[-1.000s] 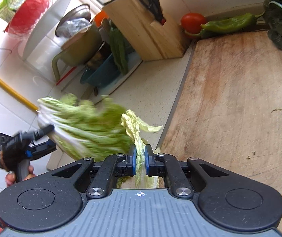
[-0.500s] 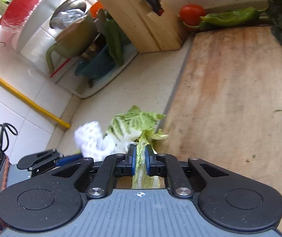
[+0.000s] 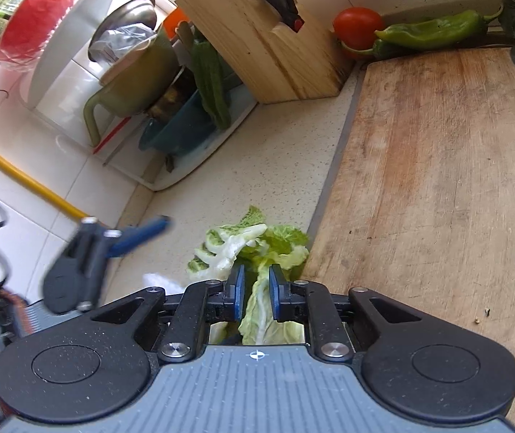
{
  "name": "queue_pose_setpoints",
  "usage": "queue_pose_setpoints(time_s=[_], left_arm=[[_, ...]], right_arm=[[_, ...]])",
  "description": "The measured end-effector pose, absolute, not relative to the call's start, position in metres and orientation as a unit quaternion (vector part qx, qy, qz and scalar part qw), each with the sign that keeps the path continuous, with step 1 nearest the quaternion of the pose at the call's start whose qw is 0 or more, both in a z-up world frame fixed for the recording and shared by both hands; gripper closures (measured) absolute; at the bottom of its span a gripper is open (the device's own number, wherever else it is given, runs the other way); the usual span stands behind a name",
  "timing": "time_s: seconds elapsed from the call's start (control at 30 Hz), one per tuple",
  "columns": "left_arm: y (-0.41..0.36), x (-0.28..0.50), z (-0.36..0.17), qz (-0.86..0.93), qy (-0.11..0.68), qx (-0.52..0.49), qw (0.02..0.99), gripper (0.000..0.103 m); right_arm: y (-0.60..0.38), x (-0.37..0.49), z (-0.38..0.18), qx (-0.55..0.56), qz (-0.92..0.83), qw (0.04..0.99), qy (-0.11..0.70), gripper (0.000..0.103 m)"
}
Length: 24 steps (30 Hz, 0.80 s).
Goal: Collect trash
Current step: 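Close the left tool on the white foam net beside the cabbage, then carry the foam net and cabbage leaf down to the trash bin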
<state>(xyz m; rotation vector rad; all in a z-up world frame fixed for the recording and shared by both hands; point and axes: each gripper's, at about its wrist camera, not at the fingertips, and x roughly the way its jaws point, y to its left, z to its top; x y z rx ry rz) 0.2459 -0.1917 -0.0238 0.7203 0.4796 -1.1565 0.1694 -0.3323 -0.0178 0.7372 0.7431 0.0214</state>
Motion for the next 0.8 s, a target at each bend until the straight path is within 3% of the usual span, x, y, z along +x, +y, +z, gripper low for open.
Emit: queue_pose_setpoints(time_s=[0.1, 0.17, 0.23, 0.3, 0.37, 0.5, 0.6, 0.73, 0.77, 0.8], left_arm=[[-0.195, 0.254, -0.025, -0.538, 0.243, 0.307, 0.746, 0.032], [-0.193, 0.259, -0.025, -0.545, 0.272, 0.280, 0.742, 0.043], [-0.184, 0.267, -0.023, -0.551, 0.305, 0.240, 0.739, 0.050], [-0.172, 0.278, -0.018, -0.553, 0.338, 0.186, 0.738, 0.052], [-0.156, 0.291, -0.013, -0.548, 0.373, 0.115, 0.740, 0.053], [-0.130, 0.308, -0.016, -0.527, 0.421, -0.004, 0.738, 0.055], [-0.120, 0.304, -0.014, -0.512, 0.416, -0.022, 0.751, 0.056], [-0.113, 0.293, -0.008, -0.515, 0.412, -0.063, 0.749, 0.058], [-0.109, 0.290, -0.006, -0.513, 0.410, -0.071, 0.750, 0.058], [-0.105, 0.287, -0.004, -0.511, 0.409, -0.080, 0.752, 0.058]], right_arm=[[-0.329, 0.170, -0.016, 0.324, -0.004, 0.874, 0.363, 0.075], [-0.324, 0.171, -0.013, 0.288, -0.017, 0.880, 0.378, 0.063], [-0.319, 0.170, -0.009, 0.259, -0.020, 0.885, 0.387, 0.062], [-0.318, 0.170, -0.008, 0.249, -0.020, 0.884, 0.395, 0.061], [-0.321, 0.166, -0.008, 0.259, -0.019, 0.879, 0.400, 0.047], [-0.315, 0.156, 0.000, 0.265, 0.005, 0.885, 0.383, 0.032], [-0.301, 0.165, -0.003, 0.212, -0.010, 0.892, 0.399, 0.039], [-0.292, 0.172, -0.005, 0.163, -0.038, 0.894, 0.416, 0.076], [-0.292, 0.170, -0.005, 0.160, -0.042, 0.895, 0.415, 0.084], [-0.294, 0.168, -0.005, 0.169, -0.040, 0.893, 0.415, 0.084]])
